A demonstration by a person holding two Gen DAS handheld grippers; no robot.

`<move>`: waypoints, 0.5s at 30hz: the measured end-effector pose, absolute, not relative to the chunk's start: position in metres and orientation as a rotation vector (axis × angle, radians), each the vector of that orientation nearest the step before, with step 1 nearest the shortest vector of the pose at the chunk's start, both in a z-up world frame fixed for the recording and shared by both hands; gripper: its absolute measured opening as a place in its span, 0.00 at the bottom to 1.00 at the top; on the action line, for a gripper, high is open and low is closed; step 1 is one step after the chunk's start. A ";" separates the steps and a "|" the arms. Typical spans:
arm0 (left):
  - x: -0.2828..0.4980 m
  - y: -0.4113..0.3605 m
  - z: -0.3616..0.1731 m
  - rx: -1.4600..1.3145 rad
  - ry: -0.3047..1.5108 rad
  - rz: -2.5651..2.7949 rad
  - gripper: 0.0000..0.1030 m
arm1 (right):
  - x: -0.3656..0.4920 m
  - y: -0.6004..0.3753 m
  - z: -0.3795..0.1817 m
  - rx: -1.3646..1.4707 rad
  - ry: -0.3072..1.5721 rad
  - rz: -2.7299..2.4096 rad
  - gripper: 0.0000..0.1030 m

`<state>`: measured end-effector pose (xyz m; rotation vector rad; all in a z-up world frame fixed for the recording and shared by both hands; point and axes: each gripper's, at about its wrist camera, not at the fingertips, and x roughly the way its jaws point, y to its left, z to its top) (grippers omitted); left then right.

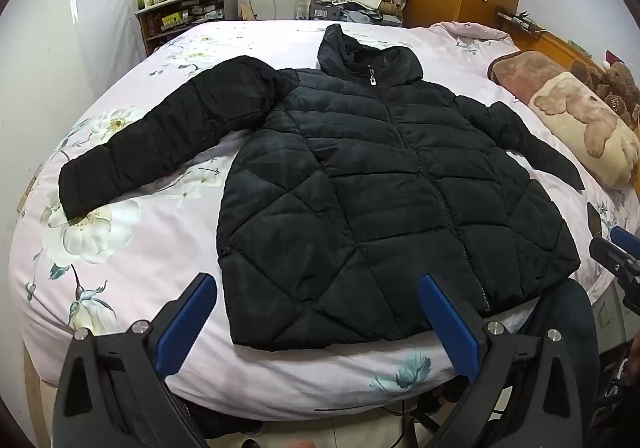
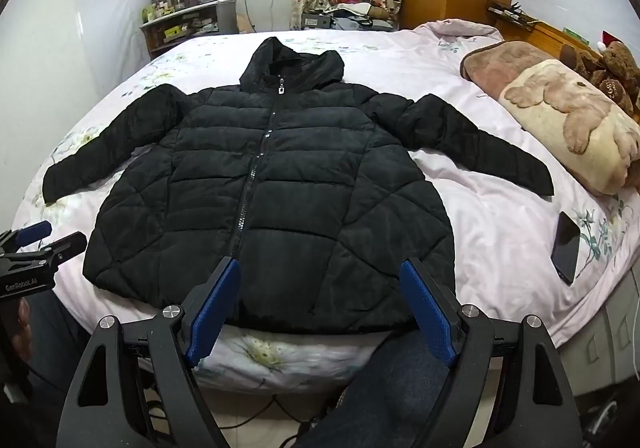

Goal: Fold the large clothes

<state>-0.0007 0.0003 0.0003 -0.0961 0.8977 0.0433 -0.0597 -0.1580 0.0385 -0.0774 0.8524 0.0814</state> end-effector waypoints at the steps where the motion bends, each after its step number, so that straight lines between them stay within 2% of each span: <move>1: -0.001 0.001 0.000 -0.098 0.898 0.042 0.99 | -0.060 -0.158 0.038 -0.077 0.853 0.085 0.80; 15: 0.001 0.008 -0.005 -0.091 0.921 0.037 0.99 | -0.056 -0.154 0.035 -0.073 0.866 0.086 0.80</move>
